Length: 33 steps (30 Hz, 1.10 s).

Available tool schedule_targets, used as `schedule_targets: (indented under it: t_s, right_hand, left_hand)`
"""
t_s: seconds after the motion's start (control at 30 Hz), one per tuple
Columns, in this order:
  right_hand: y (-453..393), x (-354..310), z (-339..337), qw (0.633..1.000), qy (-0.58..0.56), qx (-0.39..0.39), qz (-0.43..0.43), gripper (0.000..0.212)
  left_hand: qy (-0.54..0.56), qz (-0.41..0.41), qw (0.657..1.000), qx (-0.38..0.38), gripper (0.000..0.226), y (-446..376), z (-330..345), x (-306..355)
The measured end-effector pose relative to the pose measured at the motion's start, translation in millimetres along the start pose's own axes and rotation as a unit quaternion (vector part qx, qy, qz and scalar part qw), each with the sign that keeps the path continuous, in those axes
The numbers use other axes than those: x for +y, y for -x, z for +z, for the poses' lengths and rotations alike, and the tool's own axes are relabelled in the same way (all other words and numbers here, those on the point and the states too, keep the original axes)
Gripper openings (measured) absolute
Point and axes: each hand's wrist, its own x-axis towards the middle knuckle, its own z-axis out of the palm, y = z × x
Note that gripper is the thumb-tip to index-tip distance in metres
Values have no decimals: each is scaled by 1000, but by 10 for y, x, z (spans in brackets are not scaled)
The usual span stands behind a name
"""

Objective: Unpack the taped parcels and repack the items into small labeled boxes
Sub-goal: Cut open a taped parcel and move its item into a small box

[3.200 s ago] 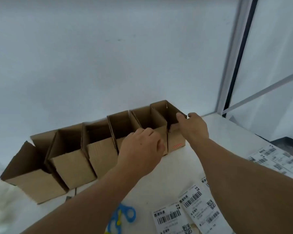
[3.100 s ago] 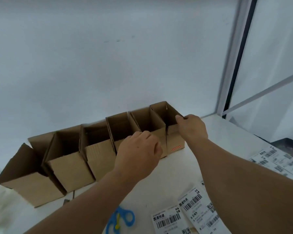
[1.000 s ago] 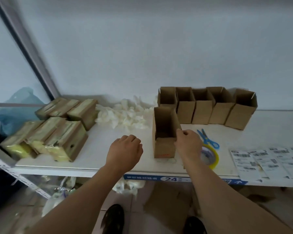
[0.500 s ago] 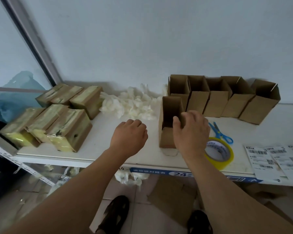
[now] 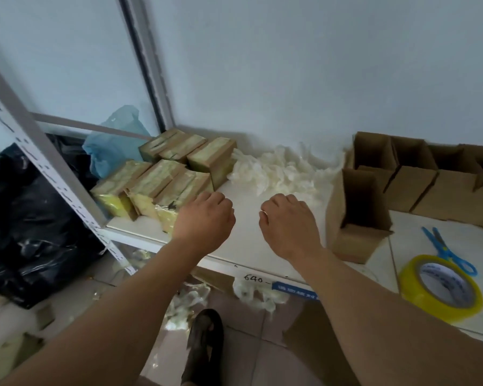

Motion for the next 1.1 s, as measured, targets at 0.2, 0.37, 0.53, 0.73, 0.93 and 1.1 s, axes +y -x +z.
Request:
schedule_targets:
  t_s: [0.2, 0.37, 0.53, 0.73, 0.93, 1.1]
  right_hand:
    - [-364, -653, 191, 984, -165, -56, 43, 33]
    - [-598, -1020, 391, 914, -342, -166, 138, 46]
    - [-607, -1126, 462, 827, -485, -225, 177, 54]
    - [-548, -1101, 473, 774, -561, -202, 214, 23]
    - [-445, -902, 468, 772, -552, -177, 260, 36]
    - [-195, -611, 346, 817, -489, -115, 285, 53]
  left_hand:
    - [35, -208, 977, 21, 22, 274, 41, -416]
    - [202, -426, 882, -8, 47, 346, 103, -513]
    - [373, -552, 746, 20, 56, 232, 48, -482]
    - [428, -591, 684, 8, 52, 195, 112, -431]
    - [467, -600, 650, -19, 36, 100, 80, -285]
    - [493, -565, 657, -80, 41, 59, 44, -46]
